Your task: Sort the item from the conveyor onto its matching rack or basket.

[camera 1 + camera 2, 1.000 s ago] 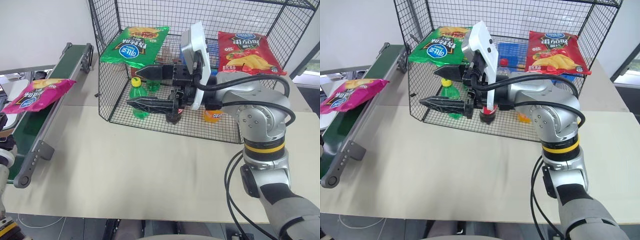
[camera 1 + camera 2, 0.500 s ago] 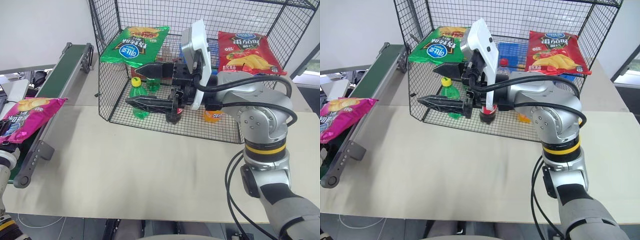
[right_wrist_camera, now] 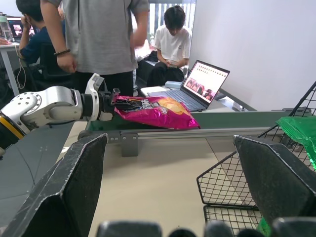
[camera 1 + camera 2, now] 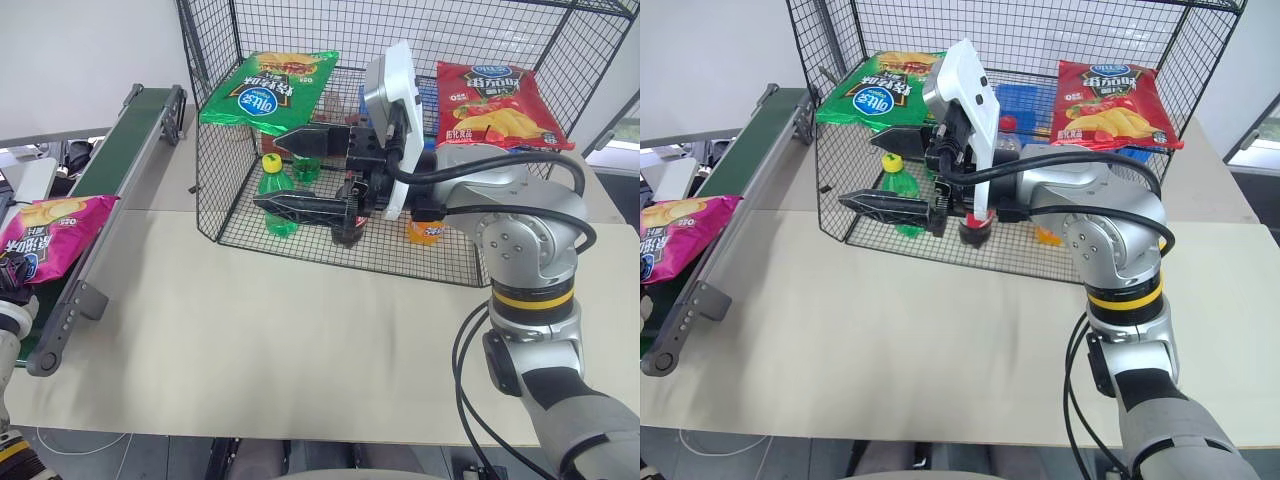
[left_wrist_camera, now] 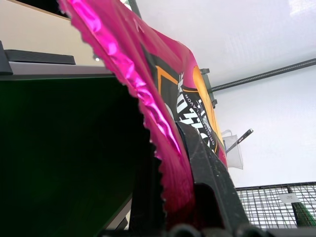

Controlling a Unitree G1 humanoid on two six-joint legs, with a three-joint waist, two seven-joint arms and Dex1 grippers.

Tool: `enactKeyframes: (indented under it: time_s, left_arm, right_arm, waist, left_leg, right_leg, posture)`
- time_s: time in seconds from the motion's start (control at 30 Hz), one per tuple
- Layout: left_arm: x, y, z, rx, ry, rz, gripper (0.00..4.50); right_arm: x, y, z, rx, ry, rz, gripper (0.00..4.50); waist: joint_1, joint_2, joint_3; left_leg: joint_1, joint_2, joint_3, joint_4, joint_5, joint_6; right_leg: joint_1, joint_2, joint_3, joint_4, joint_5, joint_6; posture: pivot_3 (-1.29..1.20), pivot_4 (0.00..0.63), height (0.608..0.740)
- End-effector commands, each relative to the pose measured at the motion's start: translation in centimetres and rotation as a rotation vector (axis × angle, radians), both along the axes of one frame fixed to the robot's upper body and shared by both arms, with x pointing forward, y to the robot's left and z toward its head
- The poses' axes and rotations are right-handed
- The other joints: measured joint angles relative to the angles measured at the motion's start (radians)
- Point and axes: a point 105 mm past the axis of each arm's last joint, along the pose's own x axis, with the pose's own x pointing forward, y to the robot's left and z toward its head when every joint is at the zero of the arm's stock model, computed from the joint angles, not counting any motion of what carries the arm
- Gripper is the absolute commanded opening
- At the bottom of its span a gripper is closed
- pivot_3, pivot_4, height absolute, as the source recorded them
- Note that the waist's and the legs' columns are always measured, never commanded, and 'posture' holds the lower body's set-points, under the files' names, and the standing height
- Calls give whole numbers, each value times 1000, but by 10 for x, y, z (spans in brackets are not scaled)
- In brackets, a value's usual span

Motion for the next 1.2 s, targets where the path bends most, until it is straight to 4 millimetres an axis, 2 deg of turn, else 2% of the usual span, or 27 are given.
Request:
enactKeyframes:
  time_s: [0.03, 0.2, 0.43, 0.67, 0.83, 0.97, 1.2]
  left_arm:
    - [-2, -7, 36, 84, -111, -39, 94]
    - [1, -49, 84, 191, -267, -236, 94]
    - [7, -116, 123, 344, -415, -515, 94]
    - [20, -214, 159, 466, -599, -893, 94]
    - [29, -246, 175, 438, -667, -1025, 94]
    - [50, -266, 185, 337, -679, -1111, 94]
    - [82, -300, 192, 225, -749, -1178, 94]
  right_arm:
    - [-4, -1, 8, 19, -43, 11, 4500]
    - [2, -12, 12, 25, -50, -17, 4500]
    - [11, -33, 9, 15, -56, -100, 4500]
    - [19, -51, 17, 39, -89, -220, 4500]
    - [18, -60, 29, 79, -135, -300, 4500]
    - [22, -77, 36, 114, -178, -445, 4500]
    - [27, -98, 33, 137, -206, -620, 4500]
  waist:
    - [0, 0, 0]
    - [0, -2, 0]
    - [6, -1, 0]
    - [11, -1, 0]
    - [6, -1, 1]
    - [23, -1, 1]
    - [33, -1, 1]
  left_leg:
    - [0, 0, 0, 0, 0, 0]
    - [-3, 0, 0, 0, 0, -1]
    - [-3, 0, 0, 0, 1, -1]
    - [-4, -2, 2, 0, 2, -3]
    - [-4, -1, 3, -1, 3, -4]
    - [-5, -2, 2, -1, 4, -6]
    - [-5, -3, 3, -1, 5, -7]
  right_leg:
    - [0, 0, 0, 0, 0, 0]
    - [-3, 0, 0, 0, 0, 0]
    - [-3, 0, 0, 0, 0, 0]
    - [-3, 4, -1, 0, 0, 0]
    - [-4, 6, 0, 0, 0, 0]
    - [-4, 9, 0, 0, 0, 0]
    - [-4, 9, 0, 0, 0, 0]
  posture:
    - [0, 150, 740]
    - [0, 150, 740]
    - [0, 150, 740]
    - [0, 150, 740]
    - [0, 150, 740]
    - [0, 150, 740]
    - [0, 150, 740]
